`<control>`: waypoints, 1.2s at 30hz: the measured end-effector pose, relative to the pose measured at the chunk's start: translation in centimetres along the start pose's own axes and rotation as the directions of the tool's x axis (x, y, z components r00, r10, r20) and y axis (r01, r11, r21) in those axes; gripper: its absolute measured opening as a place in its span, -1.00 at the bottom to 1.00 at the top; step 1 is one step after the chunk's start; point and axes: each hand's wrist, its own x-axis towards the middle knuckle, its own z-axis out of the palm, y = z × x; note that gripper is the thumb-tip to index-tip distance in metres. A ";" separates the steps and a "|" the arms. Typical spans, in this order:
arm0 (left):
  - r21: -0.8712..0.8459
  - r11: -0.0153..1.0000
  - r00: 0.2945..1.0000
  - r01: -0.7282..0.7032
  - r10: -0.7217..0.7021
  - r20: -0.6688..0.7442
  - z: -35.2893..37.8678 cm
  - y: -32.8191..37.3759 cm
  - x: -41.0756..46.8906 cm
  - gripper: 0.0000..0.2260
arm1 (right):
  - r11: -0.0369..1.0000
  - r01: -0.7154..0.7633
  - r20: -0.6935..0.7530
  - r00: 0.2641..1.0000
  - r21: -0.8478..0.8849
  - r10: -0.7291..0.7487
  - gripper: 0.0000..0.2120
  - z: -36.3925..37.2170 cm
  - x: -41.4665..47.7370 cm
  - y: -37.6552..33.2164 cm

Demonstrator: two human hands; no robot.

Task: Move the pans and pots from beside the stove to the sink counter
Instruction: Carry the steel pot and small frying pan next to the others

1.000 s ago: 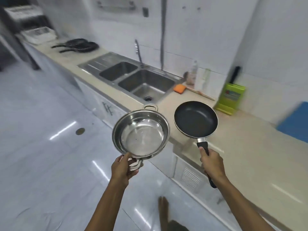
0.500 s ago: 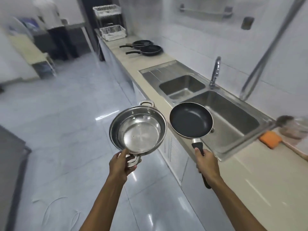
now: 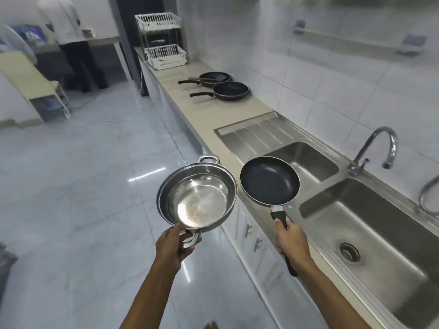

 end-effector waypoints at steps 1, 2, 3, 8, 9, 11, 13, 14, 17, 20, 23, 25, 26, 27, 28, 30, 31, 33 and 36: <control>0.017 1.000 1.000 -0.004 0.004 0.017 0.3 1.9 2.2 -0.59 | 1.000 -0.008 -0.003 1.000 0.005 0.008 -0.68 1.4 1.7 -1.3; 0.032 0.999 0.999 -0.009 0.008 0.032 0.7 3.7 4.5 -0.60 | 1.000 -0.018 -0.007 1.000 0.017 0.018 -0.67 2.7 3.4 -2.5; 0.041 0.999 1.000 -0.015 0.014 0.028 1.1 5.3 6.4 -0.62 | 0.999 -0.031 -0.012 0.999 0.028 0.031 -0.67 3.7 4.8 -3.6; 0.073 0.997 0.999 -0.008 0.004 0.046 4.3 12.9 16.6 -0.67 | 0.994 -0.070 -0.075 0.994 0.079 0.076 -0.67 8.9 13.0 -8.1; 0.077 0.997 0.998 -0.004 -0.001 0.059 5.2 14.4 18.9 -0.67 | 0.993 -0.076 -0.087 0.993 0.089 0.084 -0.67 10.0 15.1 -8.9; 0.098 0.995 0.997 0.012 -0.019 0.068 7.2 17.1 23.5 -0.65 | 0.988 -0.095 -0.112 0.988 0.119 0.109 -0.69 12.1 19.8 -10.1; 0.113 0.993 0.996 0.018 -0.028 0.084 9.5 19.9 27.9 -0.62 | 0.982 -0.104 -0.140 0.982 0.155 0.126 -0.71 14.0 24.6 -11.5; 0.118 0.993 0.995 0.014 -0.025 0.098 10.9 21.5 30.3 -0.61 | 0.980 -0.102 -0.156 0.979 0.169 0.129 -0.70 15.1 27.2 -12.3; 0.162 0.986 0.989 0.046 -0.068 0.130 15.0 26.0 37.1 -0.64 | 0.975 -0.137 -0.199 0.965 0.173 0.170 -0.68 17.9 34.9 -14.8; 0.198 0.979 0.984 0.052 -0.084 0.156 18.7 29.9 42.9 -0.59 | 0.970 -0.173 -0.229 0.950 0.173 0.211 -0.66 19.9 40.7 -17.7; 0.243 0.968 0.980 0.063 -0.106 0.167 22.7 33.4 48.4 -0.60 | 0.958 -0.224 -0.274 0.924 0.180 0.267 -0.64 21.1 45.6 -20.2; 0.268 0.961 0.974 0.070 -0.124 0.188 25.3 35.3 51.7 -0.63 | 0.948 -0.245 -0.305 0.904 0.205 0.299 -0.64 21.6 48.2 -21.3; 0.284 0.956 0.969 0.072 -0.135 0.209 26.6 36.1 53.4 -0.63 | 0.944 -0.249 -0.320 0.895 0.218 0.310 -0.64 21.8 49.4 -21.8; 0.304 0.950 0.960 0.074 -0.151 0.236 28.0 37.0 55.2 -0.63 | 0.939 -0.255 -0.336 0.885 0.232 0.323 -0.65 22.1 50.4 -22.3; 0.325 0.943 0.952 0.076 -0.166 0.258 29.1 37.7 56.6 -0.62 | 0.934 -0.267 -0.350 0.873 0.237 0.339 -0.66 22.3 51.2 -22.7; 0.379 0.923 0.932 0.074 -0.199 0.302 32.1 38.9 59.9 -0.60 | 0.922 -0.296 -0.402 0.835 0.249 0.377 -0.67 23.0 53.2 -23.1; 0.406 0.911 0.921 0.068 -0.214 0.324 33.5 39.4 61.6 -0.59 | 0.915 -0.309 -0.432 0.810 0.258 0.396 -0.68 23.4 54.2 -23.2; 0.439 0.897 0.896 0.057 -0.240 0.373 36.1 40.0 64.5 -0.59 | 0.905 -0.332 -0.478 0.769 0.267 0.424 -0.71 24.3 55.5 -23.7; 0.512 0.858 0.846 0.051 -0.310 0.435 39.8 41.2 68.4 -0.60 | 0.868 -0.367 -0.552 0.670 0.335 0.496 -0.73 26.1 57.5 -24.3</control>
